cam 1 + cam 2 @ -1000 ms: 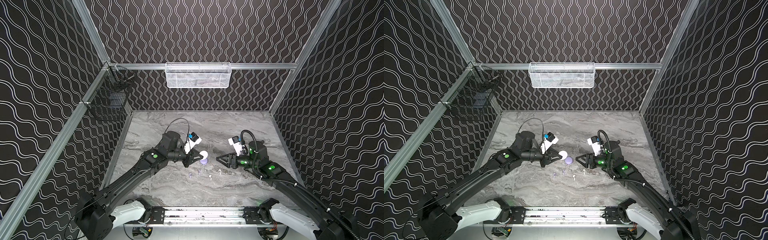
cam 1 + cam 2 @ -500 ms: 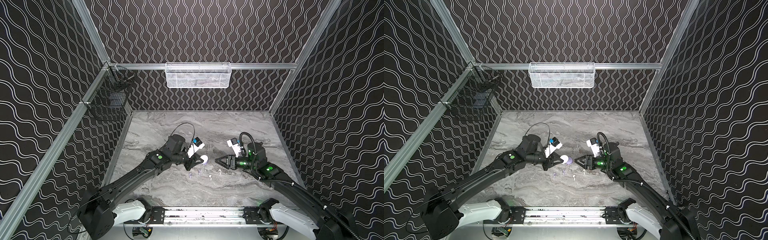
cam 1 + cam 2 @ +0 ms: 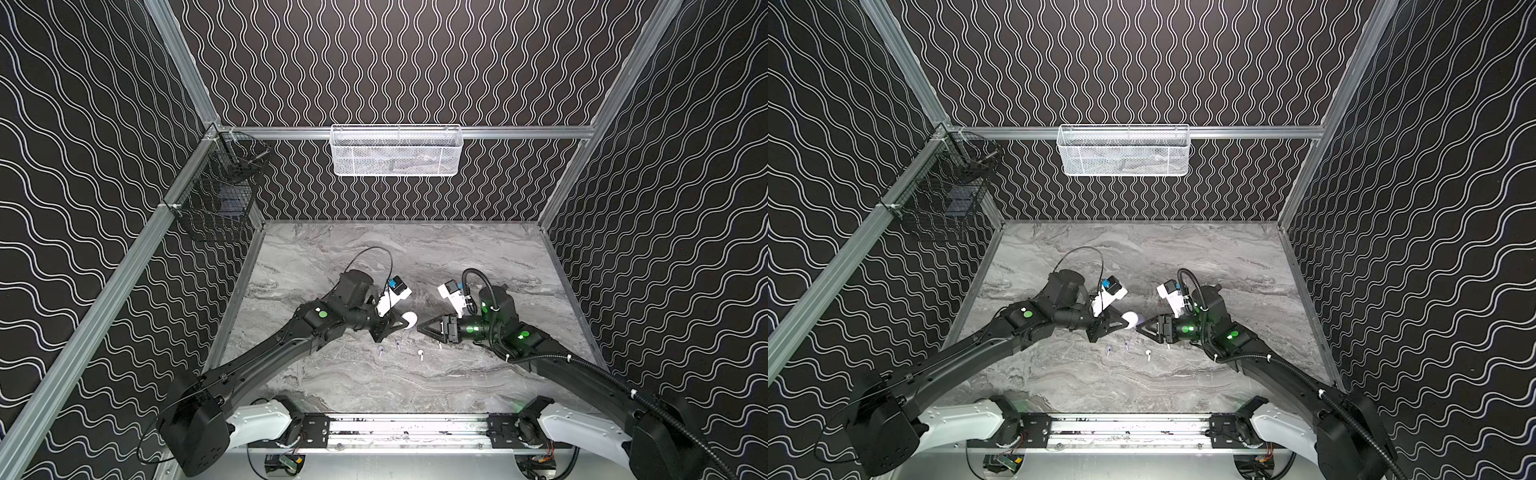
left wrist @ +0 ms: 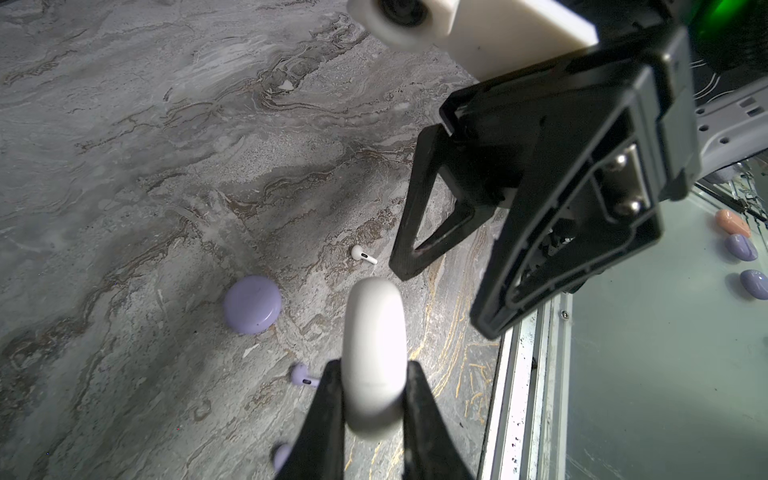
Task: Insert the wireless bluetooth earbuds into the charging case
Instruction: 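Hold the open case with the left gripper while the right moves toward the earbuds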
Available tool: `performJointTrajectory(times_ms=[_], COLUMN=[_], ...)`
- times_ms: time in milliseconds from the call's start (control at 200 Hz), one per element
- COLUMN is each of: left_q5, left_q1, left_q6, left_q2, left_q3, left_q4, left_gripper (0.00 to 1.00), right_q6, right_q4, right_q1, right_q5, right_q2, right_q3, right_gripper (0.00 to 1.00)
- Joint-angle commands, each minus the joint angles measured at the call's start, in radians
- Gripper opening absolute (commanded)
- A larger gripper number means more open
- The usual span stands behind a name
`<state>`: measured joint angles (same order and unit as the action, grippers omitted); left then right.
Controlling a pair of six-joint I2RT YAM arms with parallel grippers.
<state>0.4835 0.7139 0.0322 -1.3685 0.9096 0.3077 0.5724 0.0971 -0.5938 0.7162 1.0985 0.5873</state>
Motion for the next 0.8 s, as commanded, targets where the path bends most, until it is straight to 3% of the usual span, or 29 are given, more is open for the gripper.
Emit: performJointTrajectory(times_ms=[0, 796], left_q5=[0.006, 0.041], left_q1=[0.005, 0.039], left_q6=[0.02, 0.045], left_q2=[-0.001, 0.026], left_q3=[0.009, 0.008], left_q4=[-0.023, -0.009], left_gripper=[0.0, 0.0], right_q6=[0.018, 0.024], right_q4=[0.058, 0.057], right_q1=[0.0, 0.033], right_q5=[-0.007, -0.002], right_q2=[0.018, 0.066], right_q3=[0.008, 0.059], right_gripper=[0.58, 0.57])
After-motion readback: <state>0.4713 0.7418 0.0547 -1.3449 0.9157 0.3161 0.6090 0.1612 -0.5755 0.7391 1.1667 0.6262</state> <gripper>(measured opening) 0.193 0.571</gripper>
